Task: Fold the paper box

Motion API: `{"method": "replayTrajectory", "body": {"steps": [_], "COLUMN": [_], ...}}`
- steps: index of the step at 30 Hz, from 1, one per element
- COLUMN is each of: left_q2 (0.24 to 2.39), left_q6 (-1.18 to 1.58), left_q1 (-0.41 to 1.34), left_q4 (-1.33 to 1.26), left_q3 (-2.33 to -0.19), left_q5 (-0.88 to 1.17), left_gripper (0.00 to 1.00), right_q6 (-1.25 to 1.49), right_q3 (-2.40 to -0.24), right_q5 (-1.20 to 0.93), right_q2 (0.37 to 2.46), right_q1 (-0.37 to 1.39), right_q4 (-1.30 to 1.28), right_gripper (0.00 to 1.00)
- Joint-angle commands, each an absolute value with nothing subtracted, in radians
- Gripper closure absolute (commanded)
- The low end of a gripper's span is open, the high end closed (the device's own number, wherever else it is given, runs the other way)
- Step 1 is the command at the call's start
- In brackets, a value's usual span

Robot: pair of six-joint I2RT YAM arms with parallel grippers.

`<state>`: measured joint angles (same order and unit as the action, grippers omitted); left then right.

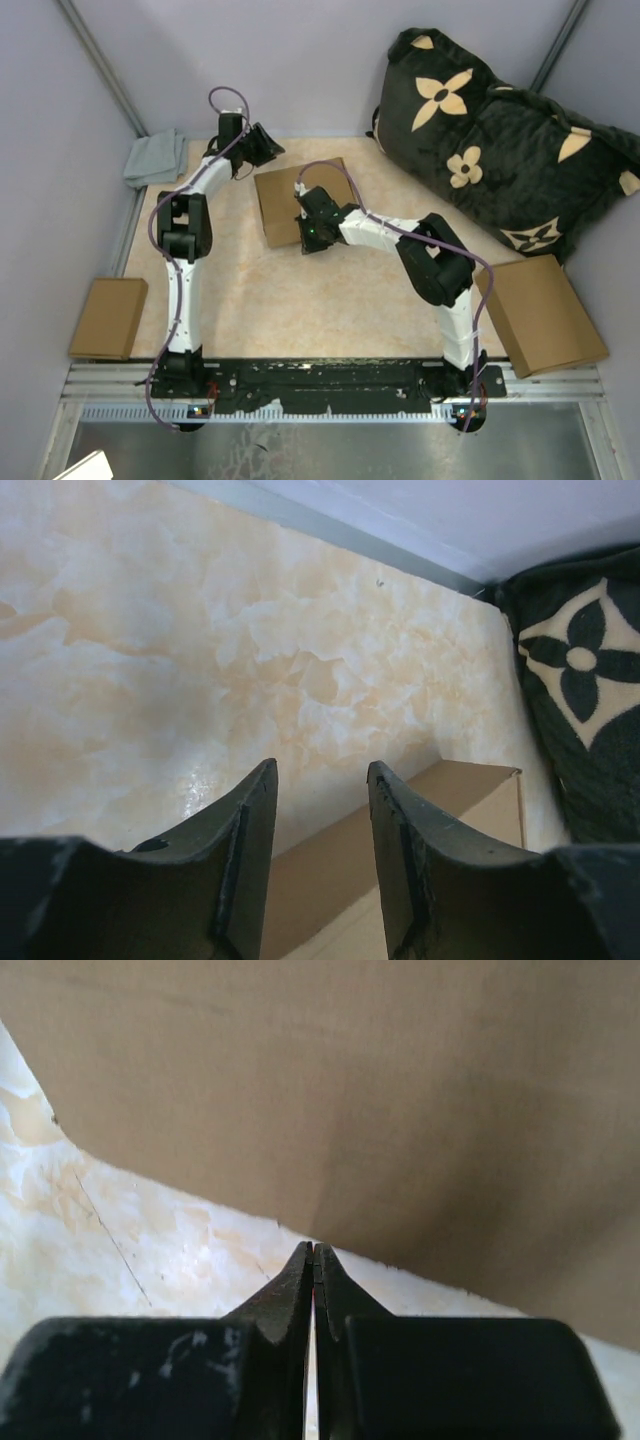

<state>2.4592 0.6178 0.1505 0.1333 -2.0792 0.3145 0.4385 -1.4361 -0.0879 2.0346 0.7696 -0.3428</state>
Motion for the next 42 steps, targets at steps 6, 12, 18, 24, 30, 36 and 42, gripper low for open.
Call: {"method": "replayTrajectory", "body": {"steps": [6, 12, 18, 24, 30, 36, 42], "left_q2": [2.506, 2.492, 2.488, 2.417, 2.358, 2.29, 2.213], "left_q6": [0.627, 0.55, 0.499, 0.394, 0.246, 0.232, 0.329], "left_q1": [0.153, 0.166, 0.192, 0.255, 0.249, 0.232, 0.218], "left_q4": [0.075, 0.146, 0.264, 0.384, 0.482, 0.541, 0.5], "left_q3": [-2.051, -1.985, -1.939, -1.824, -1.719, -1.727, -1.783], "left_q5": [0.479, 0.609, 0.787, 0.876, 0.913, 0.857, 0.782], "left_gripper": [0.59, 0.7, 0.85, 0.97, 1.0, 0.98, 0.88], "right_q6": [0.39, 0.373, 0.388, 0.444, 0.375, 0.301, 0.294], "right_q3": [-1.561, -1.633, -1.614, -1.429, -1.338, -1.257, -1.022], "right_q5": [-0.042, 0.013, 0.065, 0.095, 0.062, -0.015, 0.045], "right_q2": [2.117, 2.185, 2.198, 2.14, 2.095, 1.923, 1.606], "right_q1": [0.788, 0.79, 0.788, 0.805, 0.832, 0.834, 0.833], "right_q4": [-0.142, -0.11, -0.011, 0.256, 0.329, 0.113, 0.043], "right_gripper": [1.0, 1.0, 1.0, 1.0, 1.0, 1.0, 0.97]}}
